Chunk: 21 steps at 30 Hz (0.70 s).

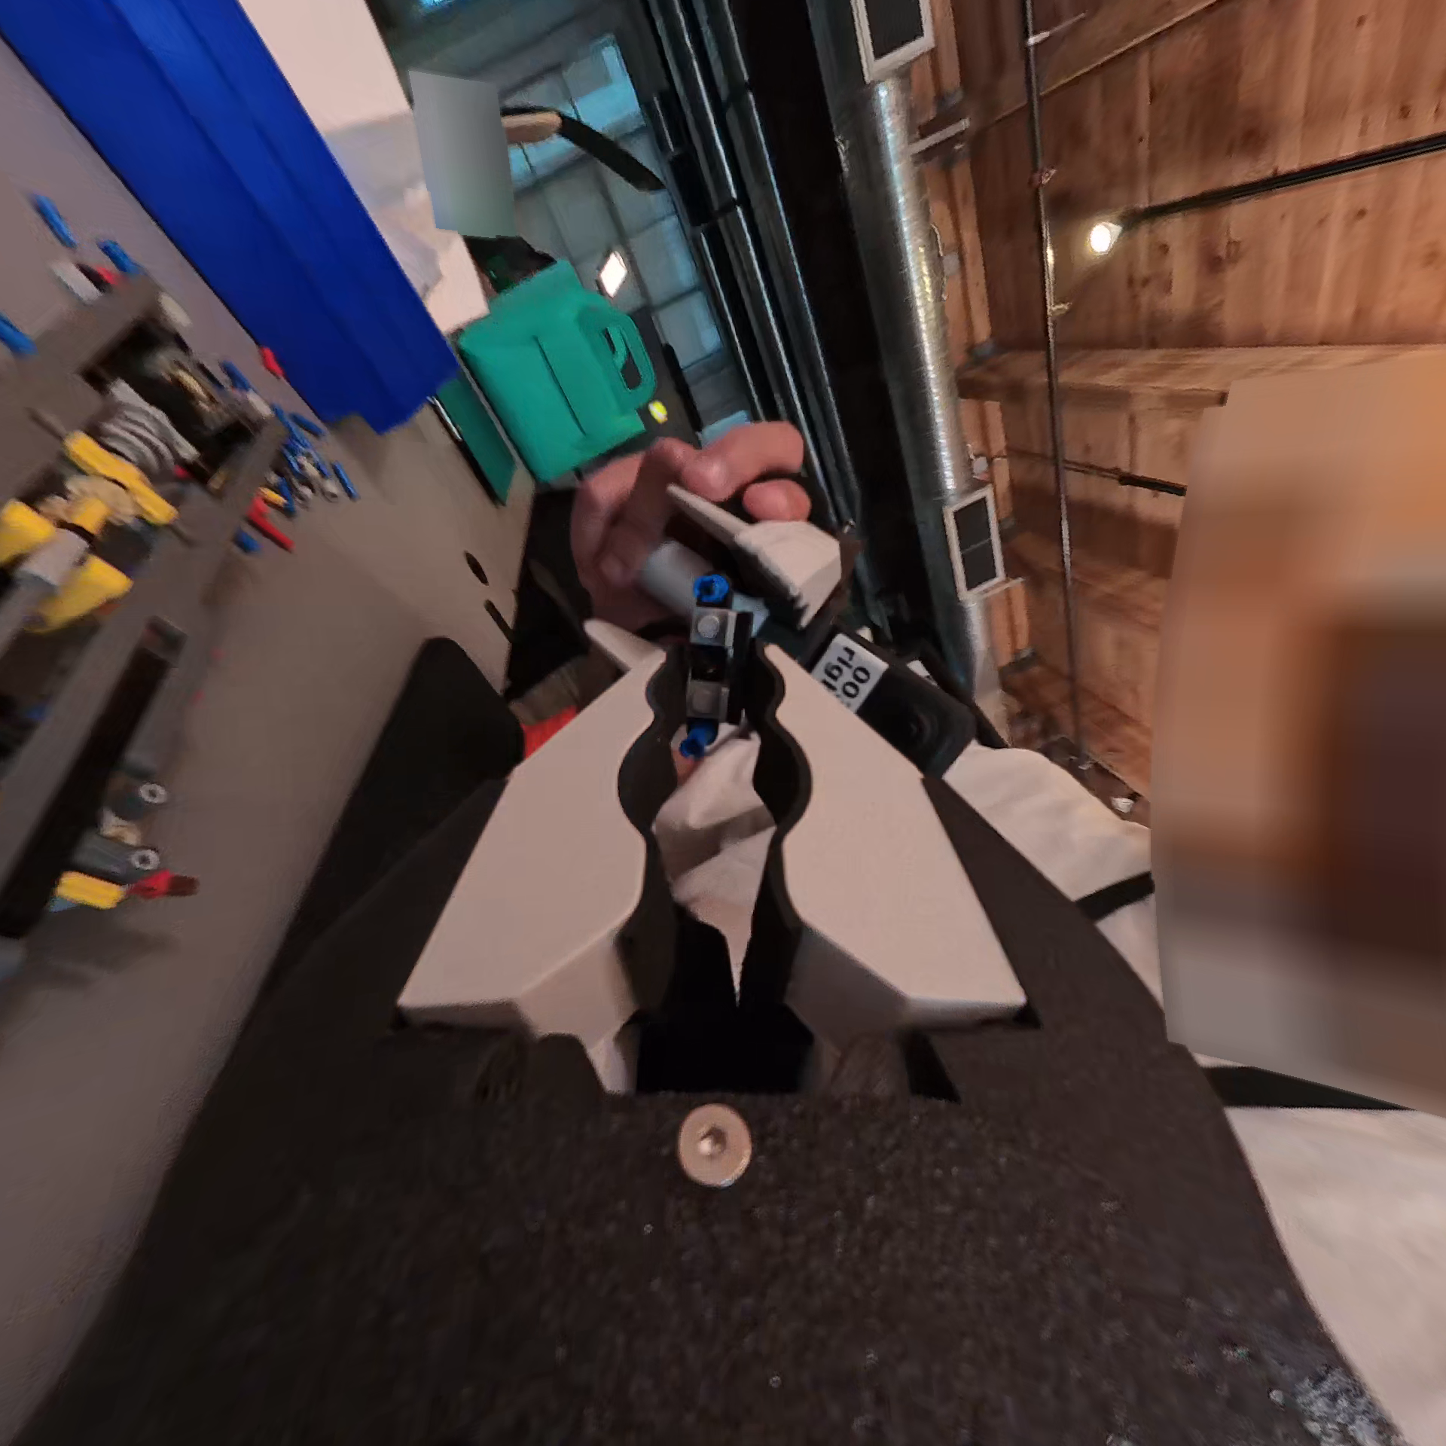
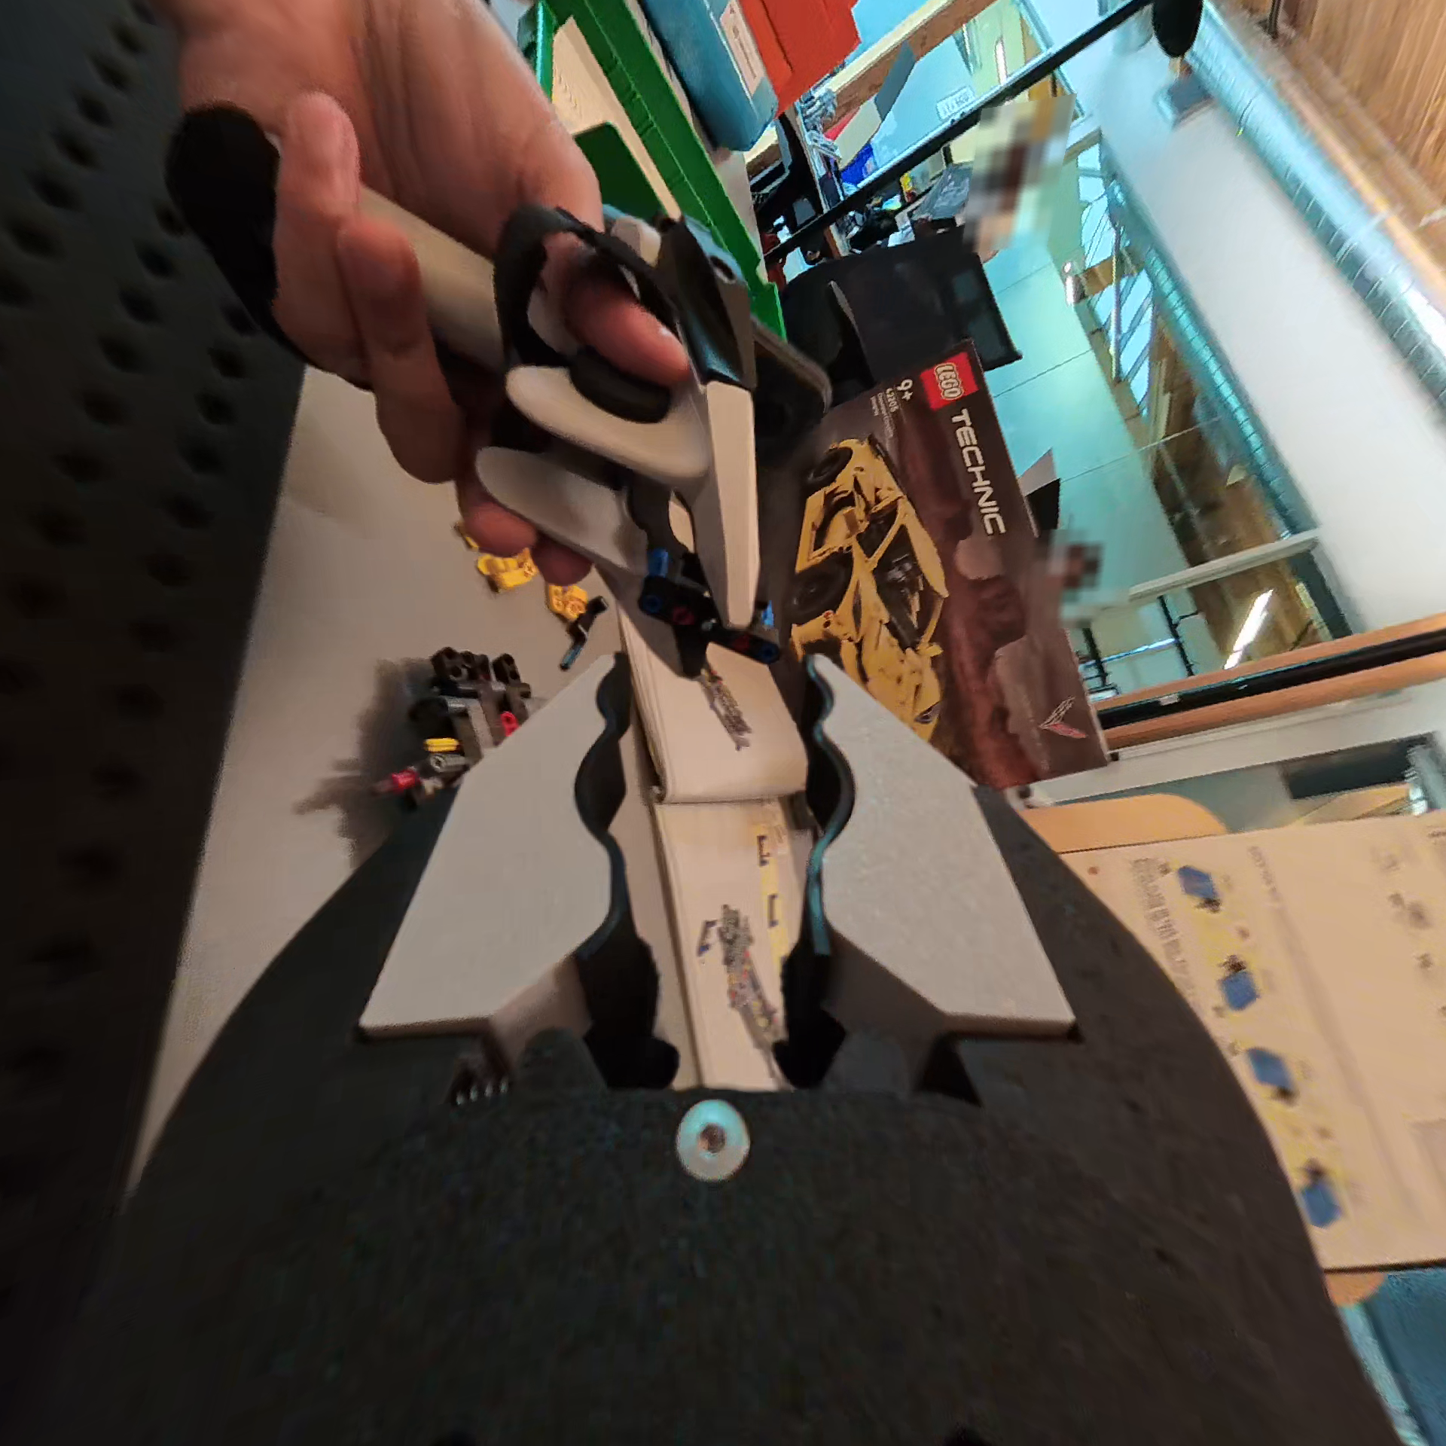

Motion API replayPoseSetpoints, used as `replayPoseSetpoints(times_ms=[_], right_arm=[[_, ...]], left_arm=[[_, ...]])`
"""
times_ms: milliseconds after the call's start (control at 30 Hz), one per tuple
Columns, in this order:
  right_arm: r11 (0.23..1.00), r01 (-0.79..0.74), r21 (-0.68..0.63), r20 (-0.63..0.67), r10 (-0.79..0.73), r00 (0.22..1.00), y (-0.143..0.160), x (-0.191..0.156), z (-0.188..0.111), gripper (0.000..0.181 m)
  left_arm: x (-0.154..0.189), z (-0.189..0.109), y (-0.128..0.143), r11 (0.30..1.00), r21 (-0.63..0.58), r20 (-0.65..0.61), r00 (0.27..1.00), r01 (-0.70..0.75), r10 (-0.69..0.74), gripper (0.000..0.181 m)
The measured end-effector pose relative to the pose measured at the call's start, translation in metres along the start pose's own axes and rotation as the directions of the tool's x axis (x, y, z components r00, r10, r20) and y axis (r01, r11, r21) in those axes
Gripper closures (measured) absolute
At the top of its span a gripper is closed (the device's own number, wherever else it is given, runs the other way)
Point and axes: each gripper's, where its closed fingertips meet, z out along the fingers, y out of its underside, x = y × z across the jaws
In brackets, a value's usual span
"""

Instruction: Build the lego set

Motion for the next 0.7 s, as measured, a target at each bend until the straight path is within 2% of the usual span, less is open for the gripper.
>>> replayPoseSetpoints(times_ms=[67, 133, 267, 500, 567, 633, 700], right_arm=[[0.996, 0.089, 0.0, -0.003, -0.089, 0.996, -0.001, -0.001, 0.004, 0.134], [0.987, 0.157, -0.009, 0.048, -0.157, 0.986, 0.001, -0.012, 0.006, 0.144], [0.964, 0.267, -0.005, 0.074, -0.266, 0.961, 0.002, -0.025, 0.008, 0.149], [0.99, 0.139, 0.021, 0.105, -0.14, 0.985, 0.009, -0.029, 0.009, 0.155], [0.99, 0.135, 0.026, 0.107, -0.137, 0.985, 0.011, -0.032, 0.01, 0.161], [0.988, 0.155, 0.024, 0.055, -0.156, 0.986, 0.014, -0.028, 0.01, 0.172], [0.998, 0.064, 0.018, 0.053, -0.065, 0.996, 0.017, -0.027, 0.012, 0.171]], left_arm=[[-0.003, 0.003, 0.007, 0.998, -0.039, -0.011, 0.999, 0.053, -0.054, 0.17], [-0.006, 0.004, 0.012, 0.994, -0.073, 0.009, 0.997, 0.077, -0.076, 0.17], [-0.015, 0.002, 0.024, 0.985, -0.155, 0.081, 0.994, 0.08, -0.068, 0.17], [-0.017, -0.004, 0.026, 0.978, -0.21, 0.104, 0.995, 0.013, 0.009, 0.164], [-0.018, -0.006, 0.026, 0.979, -0.202, 0.097, 0.995, 0.008, 0.012, 0.163], [-0.021, -0.012, 0.024, 0.982, -0.19, 0.101, 0.995, 0.015, 0.004, 0.167], [-0.028, -0.017, 0.02, 0.986, -0.164, 0.131, 0.99, -0.038, 0.06, 0.169]])
